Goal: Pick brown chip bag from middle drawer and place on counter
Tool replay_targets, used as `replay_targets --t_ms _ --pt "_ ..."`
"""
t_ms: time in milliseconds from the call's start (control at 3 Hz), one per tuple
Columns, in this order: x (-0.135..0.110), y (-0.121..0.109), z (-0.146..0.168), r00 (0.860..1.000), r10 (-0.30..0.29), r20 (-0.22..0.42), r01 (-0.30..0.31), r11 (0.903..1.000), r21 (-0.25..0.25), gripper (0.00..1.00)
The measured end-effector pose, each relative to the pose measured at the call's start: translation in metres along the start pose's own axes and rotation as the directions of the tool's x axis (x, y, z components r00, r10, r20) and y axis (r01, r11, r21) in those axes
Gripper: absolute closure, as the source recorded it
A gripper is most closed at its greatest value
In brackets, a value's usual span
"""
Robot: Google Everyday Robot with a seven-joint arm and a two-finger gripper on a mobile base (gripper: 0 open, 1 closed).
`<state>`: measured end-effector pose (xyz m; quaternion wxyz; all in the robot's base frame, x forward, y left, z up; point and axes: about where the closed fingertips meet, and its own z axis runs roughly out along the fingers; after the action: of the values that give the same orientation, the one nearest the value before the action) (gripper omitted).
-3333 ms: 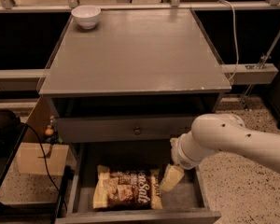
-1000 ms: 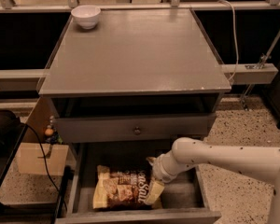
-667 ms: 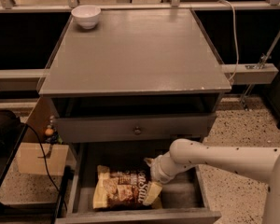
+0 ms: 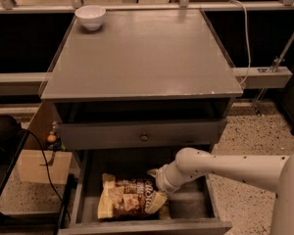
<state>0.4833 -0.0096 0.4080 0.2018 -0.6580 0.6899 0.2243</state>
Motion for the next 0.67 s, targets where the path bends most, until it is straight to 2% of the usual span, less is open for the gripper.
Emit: replay_targets --t_ms 333,667 --pt "0.000 0.000 0.001 1.000 -0.001 0.001 0.001 1.0000 -0.001 0.25" --pt "0.003 0.003 0.013 1.000 -0.006 -0.006 0.006 0.9997 -0.022 0.18"
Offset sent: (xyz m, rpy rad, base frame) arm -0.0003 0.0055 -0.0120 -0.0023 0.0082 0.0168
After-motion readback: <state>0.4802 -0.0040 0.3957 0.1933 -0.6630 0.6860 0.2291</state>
